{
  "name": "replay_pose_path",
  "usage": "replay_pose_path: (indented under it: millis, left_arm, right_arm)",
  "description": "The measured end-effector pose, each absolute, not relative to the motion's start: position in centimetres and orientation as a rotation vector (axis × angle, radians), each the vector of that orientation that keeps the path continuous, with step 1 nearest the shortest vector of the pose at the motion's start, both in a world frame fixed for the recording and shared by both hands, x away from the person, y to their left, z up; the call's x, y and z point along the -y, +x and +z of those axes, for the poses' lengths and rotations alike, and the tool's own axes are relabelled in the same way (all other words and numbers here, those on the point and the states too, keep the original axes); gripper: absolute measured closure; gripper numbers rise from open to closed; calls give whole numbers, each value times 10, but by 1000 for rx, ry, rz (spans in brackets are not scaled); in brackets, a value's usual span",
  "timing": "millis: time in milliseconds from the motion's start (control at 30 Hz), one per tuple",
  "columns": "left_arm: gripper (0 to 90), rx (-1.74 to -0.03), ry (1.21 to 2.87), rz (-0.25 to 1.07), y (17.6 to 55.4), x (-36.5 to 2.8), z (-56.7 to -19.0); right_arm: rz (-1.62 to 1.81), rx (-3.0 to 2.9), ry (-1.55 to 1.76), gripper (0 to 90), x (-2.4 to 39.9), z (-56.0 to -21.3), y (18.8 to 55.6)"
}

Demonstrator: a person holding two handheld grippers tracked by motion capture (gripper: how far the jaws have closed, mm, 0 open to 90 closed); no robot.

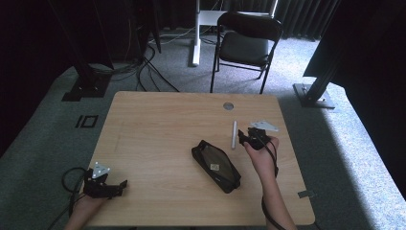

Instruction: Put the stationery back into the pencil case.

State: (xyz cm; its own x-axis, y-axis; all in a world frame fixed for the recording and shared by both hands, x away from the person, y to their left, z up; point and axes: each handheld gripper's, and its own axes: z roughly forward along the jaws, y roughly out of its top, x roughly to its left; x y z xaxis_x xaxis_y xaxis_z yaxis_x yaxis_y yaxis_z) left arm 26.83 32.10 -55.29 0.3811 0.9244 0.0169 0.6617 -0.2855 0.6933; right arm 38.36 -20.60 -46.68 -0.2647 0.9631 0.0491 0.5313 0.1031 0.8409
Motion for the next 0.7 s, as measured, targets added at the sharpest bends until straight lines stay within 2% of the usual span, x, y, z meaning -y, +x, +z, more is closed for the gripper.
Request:
replay_pose_path:
  millis: [100,700]
  left_arm:
    - [6,-1358,2044,567,268,-321,-553]
    - [6,-1358,2044,567,268,-321,-553]
  right_arm:
    - [1035,-1841,1481,526,213,-474,390]
    - [933,-1704,1682,537,241,-509,422]
